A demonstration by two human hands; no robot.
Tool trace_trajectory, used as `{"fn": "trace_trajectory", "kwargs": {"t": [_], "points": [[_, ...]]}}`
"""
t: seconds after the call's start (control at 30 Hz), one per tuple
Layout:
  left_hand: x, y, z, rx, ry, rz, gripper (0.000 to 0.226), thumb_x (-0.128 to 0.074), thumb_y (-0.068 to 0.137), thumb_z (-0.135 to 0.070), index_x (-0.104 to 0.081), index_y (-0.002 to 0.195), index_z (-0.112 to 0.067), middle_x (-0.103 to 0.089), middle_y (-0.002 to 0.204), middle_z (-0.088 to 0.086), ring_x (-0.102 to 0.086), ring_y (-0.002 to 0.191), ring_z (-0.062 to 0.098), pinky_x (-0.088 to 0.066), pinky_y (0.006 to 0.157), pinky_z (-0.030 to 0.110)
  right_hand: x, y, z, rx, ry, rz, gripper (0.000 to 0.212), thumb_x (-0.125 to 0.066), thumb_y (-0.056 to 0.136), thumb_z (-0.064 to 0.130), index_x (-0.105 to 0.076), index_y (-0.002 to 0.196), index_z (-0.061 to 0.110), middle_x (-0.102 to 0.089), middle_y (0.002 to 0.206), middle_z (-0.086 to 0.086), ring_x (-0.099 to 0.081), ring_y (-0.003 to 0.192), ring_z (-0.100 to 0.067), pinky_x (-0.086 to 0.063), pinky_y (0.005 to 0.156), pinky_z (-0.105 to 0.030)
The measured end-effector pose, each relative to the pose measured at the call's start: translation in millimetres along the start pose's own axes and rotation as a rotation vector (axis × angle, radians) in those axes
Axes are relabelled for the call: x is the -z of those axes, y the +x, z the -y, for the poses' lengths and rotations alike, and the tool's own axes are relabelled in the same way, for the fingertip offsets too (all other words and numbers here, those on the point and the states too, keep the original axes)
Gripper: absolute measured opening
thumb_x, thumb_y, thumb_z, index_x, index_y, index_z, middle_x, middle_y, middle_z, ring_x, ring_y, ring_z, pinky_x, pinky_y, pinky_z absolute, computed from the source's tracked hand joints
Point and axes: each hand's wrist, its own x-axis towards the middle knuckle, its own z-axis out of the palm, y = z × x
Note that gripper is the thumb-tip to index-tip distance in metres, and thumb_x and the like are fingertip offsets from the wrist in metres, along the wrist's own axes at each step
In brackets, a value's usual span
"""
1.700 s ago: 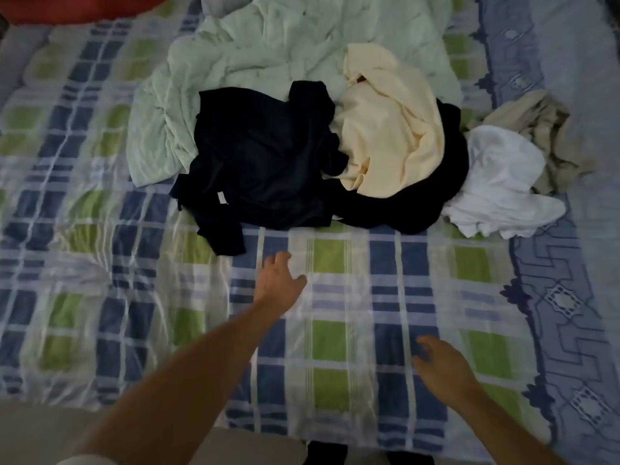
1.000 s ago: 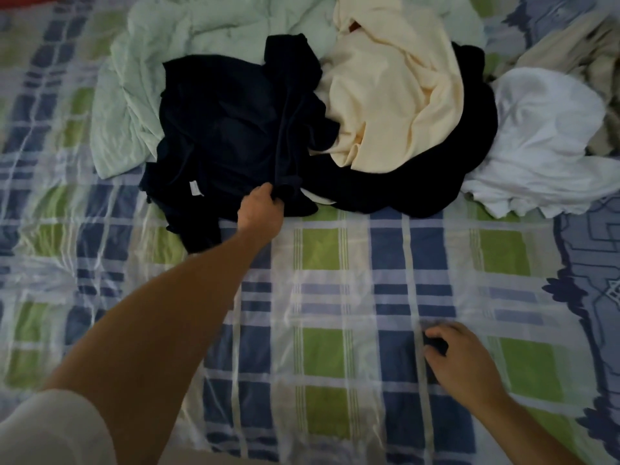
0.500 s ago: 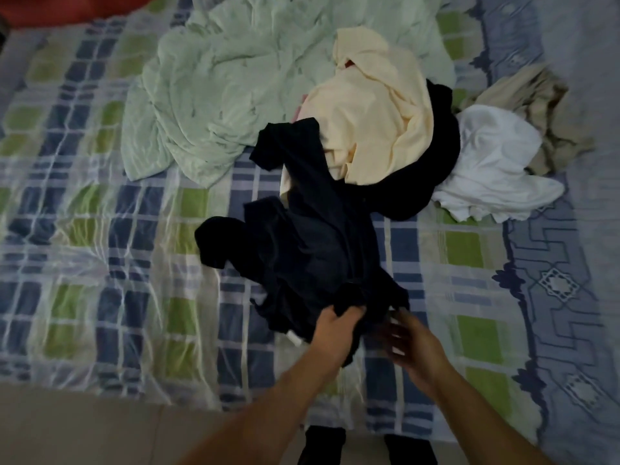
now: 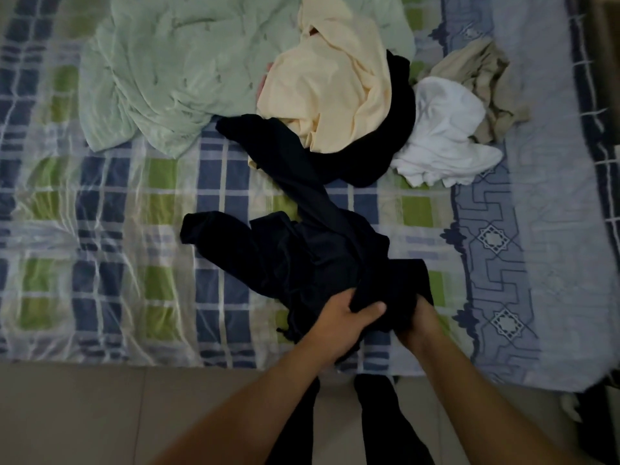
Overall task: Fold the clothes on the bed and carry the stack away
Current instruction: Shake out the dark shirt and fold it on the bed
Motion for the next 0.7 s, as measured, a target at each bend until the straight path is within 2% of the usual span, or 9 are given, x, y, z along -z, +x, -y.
{"fn": "trace_trajectory", "kwargs": {"t": [0.07,0.13,0.2,0.27,0.37,0.43,0.5,0.6,0.7], "points": [[14.6,6.4,-3.7,-0.059,-0.021,-0.169,0.017,-0.07,0.097,-0.036,-0.077,0.11,-0.029,-0.078,0.106,-0.013,-0.073,0.101,0.006,-0.056,0.084,0.022,8.6,5.0,17.7,0.053,0.039,-0.032,0.033,-0.039,0.109,0.015,-0.064,0.13,0.006,-0.068,0.121,-0.016,-0.066,0.109,-0.032,-0.055,0.093,-0.045],[36.3,15.2,-7.9,-0.055,-0.042,-0.355,0.009,-0.07,0.097,-0.031,-0.079,0.096,-0.031,-0.079,0.098,-0.01,-0.074,0.093,0.009,-0.058,0.081,0.026,17.6,7.5,37.4,0.112,0.078,-0.033,0.029,-0.043,0.107,0.008,-0.069,0.119,0.011,-0.072,0.114,-0.013,-0.07,0.099,-0.027,-0.059,0.081,-0.038],[57.7,22.8,-11.3,-0.039,0.031,-0.443,0.017,-0.07,0.096,-0.023,-0.079,0.089,-0.035,-0.078,0.092,-0.011,-0.074,0.088,0.008,-0.057,0.075,0.022,26.2,9.8,53.0,0.156,0.067,-0.08,0.027,-0.047,0.105,0.006,-0.068,0.122,0.009,-0.072,0.112,-0.012,-0.069,0.093,-0.026,-0.059,0.071,-0.034],[74.5,30.3,-13.9,-0.029,0.149,-0.454,0.019,-0.071,0.094,-0.017,-0.079,0.088,-0.033,-0.078,0.092,-0.011,-0.073,0.088,0.008,-0.057,0.079,0.025,32.5,15.4,63.3,0.177,0.065,-0.152,0.032,-0.049,0.105,0.006,-0.064,0.133,0.005,-0.068,0.123,-0.016,-0.067,0.103,-0.03,-0.058,0.082,-0.039],[90.0,40.5,-17.5,-0.05,0.346,-0.494,0.011,-0.076,0.091,-0.022,-0.078,0.087,-0.033,-0.076,0.088,-0.016,-0.071,0.085,0.003,-0.057,0.083,0.028,35.0,24.5,77.7,0.208,0.106,-0.227,0.038,-0.047,0.104,0.001,-0.058,0.14,0.004,-0.063,0.135,-0.019,-0.062,0.117,-0.033,-0.054,0.1,-0.045],[96.9,45.4,-17.6,-0.034,0.442,-0.554,0.008,-0.076,0.09,-0.033,-0.074,0.082,-0.033,-0.074,0.083,-0.017,-0.069,0.082,0.003,-0.056,0.08,0.029,36.8,29.2,88.4,0.24,0.14,-0.289,0.04,-0.044,0.103,-0.002,-0.057,0.141,0.002,-0.063,0.133,-0.018,-0.065,0.105,-0.027,-0.057,0.088,-0.036],[100.2,49.9,-14.0,0.044,0.46,-0.573,0.022,-0.073,0.091,-0.04,-0.068,0.076,-0.025,-0.071,0.076,-0.007,-0.07,0.08,0.017,-0.058,0.078,0.038,40.6,33.4,98.6,0.25,0.142,-0.323,0.038,-0.045,0.103,0.001,-0.058,0.139,0.0,-0.064,0.128,-0.014,-0.065,0.092,-0.019,-0.057,0.078,-0.03],[94.6,53.6,-8.6,0.129,0.352,-0.537,0.037,-0.063,0.098,-0.041,-0.059,0.076,-0.011,-0.066,0.079,0.014,-0.068,0.084,0.038,-0.058,0.081,0.053,51.4,41.1,105.1,0.244,0.092,-0.259,0.033,-0.049,0.103,0.006,-0.059,0.135,0.006,-0.067,0.124,-0.012,-0.066,0.095,-0.018,-0.057,0.089,-0.032],[68.4,53.9,-9.7,0.1,0.211,-0.5,0.037,-0.059,0.102,-0.039,-0.062,0.086,-0.005,-0.069,0.091,0.018,-0.068,0.086,0.033,-0.057,0.082,0.051,54.6,37.4,84.9,0.245,-0.202,-0.286,0.044,-0.057,0.099,0.005,-0.052,0.142,0.008,-0.066,0.128,-0.019,-0.067,0.105,-0.026,-0.055,0.086,-0.035]]}}
